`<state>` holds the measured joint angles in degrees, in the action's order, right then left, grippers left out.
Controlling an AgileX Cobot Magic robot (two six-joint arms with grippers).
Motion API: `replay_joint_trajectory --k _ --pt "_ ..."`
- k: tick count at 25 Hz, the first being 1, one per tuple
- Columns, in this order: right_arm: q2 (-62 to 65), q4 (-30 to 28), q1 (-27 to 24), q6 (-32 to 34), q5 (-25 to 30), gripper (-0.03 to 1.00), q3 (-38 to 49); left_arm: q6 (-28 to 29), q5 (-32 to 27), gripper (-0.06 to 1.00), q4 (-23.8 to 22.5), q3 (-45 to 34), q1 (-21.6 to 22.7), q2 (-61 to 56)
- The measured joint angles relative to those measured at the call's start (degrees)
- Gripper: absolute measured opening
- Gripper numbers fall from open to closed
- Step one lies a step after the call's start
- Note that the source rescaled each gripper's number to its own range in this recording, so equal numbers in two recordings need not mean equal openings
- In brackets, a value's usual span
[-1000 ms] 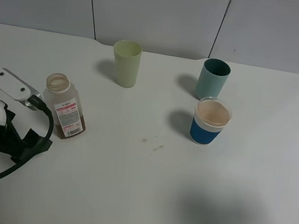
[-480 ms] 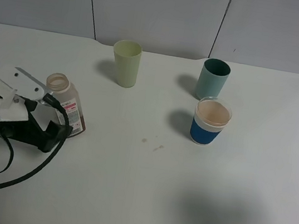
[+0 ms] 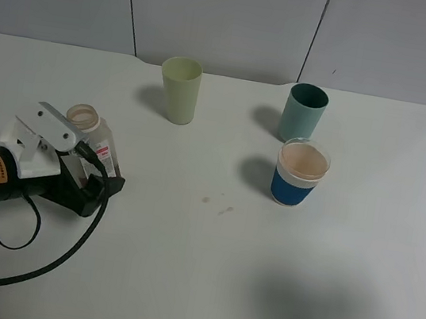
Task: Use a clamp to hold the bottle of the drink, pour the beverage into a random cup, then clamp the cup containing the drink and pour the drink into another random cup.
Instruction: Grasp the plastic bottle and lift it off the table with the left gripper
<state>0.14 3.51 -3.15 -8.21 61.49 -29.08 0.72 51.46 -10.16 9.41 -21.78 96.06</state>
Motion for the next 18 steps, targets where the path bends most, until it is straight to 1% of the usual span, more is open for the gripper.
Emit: replay_joint_trajectory --k 5,10,14,15,18 --pt "0.0 0.0 0.0 0.0 0.0 0.92 0.0 -0.18 3.55 1.0 -0.3 0.0 0.0 1.82" --pt "0.0 0.0 0.0 0.0 0.0 0.92 0.0 -0.23 7.73 1.0 -1.92 0.0 0.0 3.69" --pt "0.0 0.0 0.0 0.0 0.0 0.92 0.0 -0.23 8.85 1.0 -2.43 0.0 0.0 5.04" --pt "0.0 0.0 0.0 0.0 0.0 0.92 0.0 -0.23 9.17 0.95 -2.66 0.0 0.0 5.56" --pt "0.0 0.0 0.0 0.0 0.0 0.92 0.0 -0.23 9.72 0.87 -2.94 0.0 0.0 5.56"
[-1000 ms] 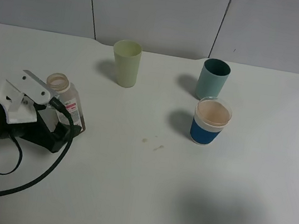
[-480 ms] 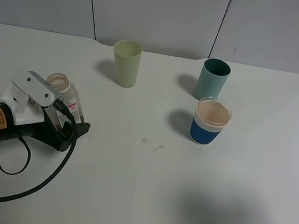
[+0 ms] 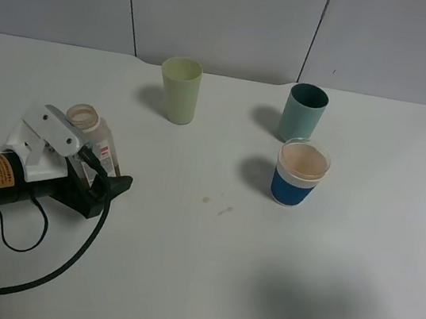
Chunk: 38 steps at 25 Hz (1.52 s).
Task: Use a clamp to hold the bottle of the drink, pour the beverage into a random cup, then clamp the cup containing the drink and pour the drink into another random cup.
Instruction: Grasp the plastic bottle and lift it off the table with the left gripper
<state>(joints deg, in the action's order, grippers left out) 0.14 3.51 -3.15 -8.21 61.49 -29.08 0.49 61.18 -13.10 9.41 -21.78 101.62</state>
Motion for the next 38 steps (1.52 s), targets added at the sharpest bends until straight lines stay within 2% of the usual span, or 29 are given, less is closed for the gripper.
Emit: replay_joint_trajectory --k 3,4,6,8,24,30,38 --pt "0.0 0.0 0.0 0.0 0.0 0.92 0.0 -0.02 0.6 0.72 -0.16 0.0 0.0 0.0" --pt "0.0 0.0 0.0 0.0 0.0 0.92 0.0 -0.49 0.78 0.62 -0.16 0.0 0.0 0.0" --pt "0.0 0.0 0.0 0.0 0.0 0.92 0.0 -0.49 1.1 0.35 -0.11 0.0 0.0 0.0" --pt "0.0 0.0 0.0 0.0 0.0 0.92 0.0 -0.49 1.16 0.01 -0.24 0.0 0.0 0.0" --pt "0.0 0.0 0.0 0.0 0.0 0.92 0.0 -0.49 1.16 0.03 0.63 0.0 0.0 0.0" --pt "0.0 0.0 0.0 0.0 0.0 0.92 0.0 3.4 1.84 0.03 6.0 0.0 0.0 0.0" --pt "0.0 0.0 0.0 0.0 0.0 0.92 0.0 8.27 7.02 0.03 7.19 0.0 0.0 0.3"
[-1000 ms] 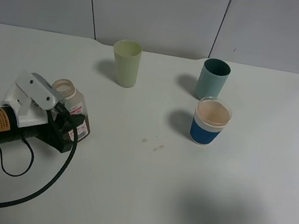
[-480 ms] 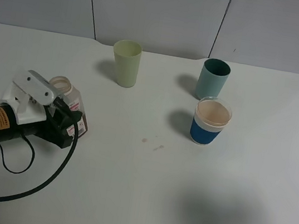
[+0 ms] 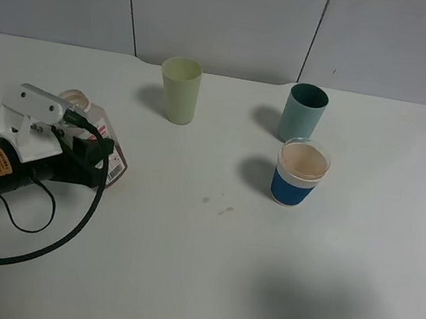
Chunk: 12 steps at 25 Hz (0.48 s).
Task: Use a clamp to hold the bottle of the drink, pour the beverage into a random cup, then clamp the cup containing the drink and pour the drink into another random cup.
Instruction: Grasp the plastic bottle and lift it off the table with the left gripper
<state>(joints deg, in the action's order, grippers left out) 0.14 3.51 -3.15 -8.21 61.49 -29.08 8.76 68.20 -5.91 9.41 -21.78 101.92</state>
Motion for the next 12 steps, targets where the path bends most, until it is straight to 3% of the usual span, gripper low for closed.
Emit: replay_joint_trajectory --k 9,12 --pt "0.0 0.0 0.0 0.0 0.0 0.92 0.0 -0.38 -1.03 0.03 5.91 0.0 0.0 -1.13" --pt "0.0 0.0 0.0 0.0 0.0 0.92 0.0 -4.98 -8.16 0.03 8.29 2.16 0.0 -4.98"
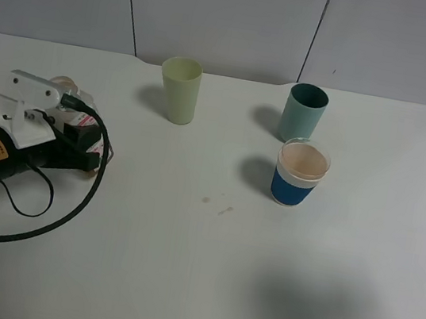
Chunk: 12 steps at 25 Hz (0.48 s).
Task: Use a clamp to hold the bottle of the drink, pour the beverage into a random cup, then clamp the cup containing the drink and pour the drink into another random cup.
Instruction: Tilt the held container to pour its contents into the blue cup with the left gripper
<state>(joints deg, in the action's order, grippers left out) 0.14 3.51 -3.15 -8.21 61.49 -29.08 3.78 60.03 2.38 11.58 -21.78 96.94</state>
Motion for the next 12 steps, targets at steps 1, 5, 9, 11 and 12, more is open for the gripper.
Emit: replay_joint_trajectory --k 1,5,9,11,12 --pt "0.0 0.0 0.0 0.0 0.0 0.92 0.0 -1.23 -2.48 0.03 0.35 0.87 0.0 -1.0" --pt "0.0 0.0 0.0 0.0 0.0 0.92 0.0 -6.59 -14.95 0.03 3.37 5.98 0.0 -5.29" --pt "0.0 0.0 0.0 0.0 0.0 0.92 0.0 -14.78 -24.48 0.03 11.6 10.87 0.0 -8.21" --pt "0.0 0.0 0.0 0.0 0.0 0.92 0.0 -20.36 -27.11 0.03 17.06 12.56 -0.24 -9.37" --pt "0.0 0.0 0.0 0.0 0.0 0.92 0.0 -23.21 -27.99 0.03 19.87 13.26 -0.54 -9.82"
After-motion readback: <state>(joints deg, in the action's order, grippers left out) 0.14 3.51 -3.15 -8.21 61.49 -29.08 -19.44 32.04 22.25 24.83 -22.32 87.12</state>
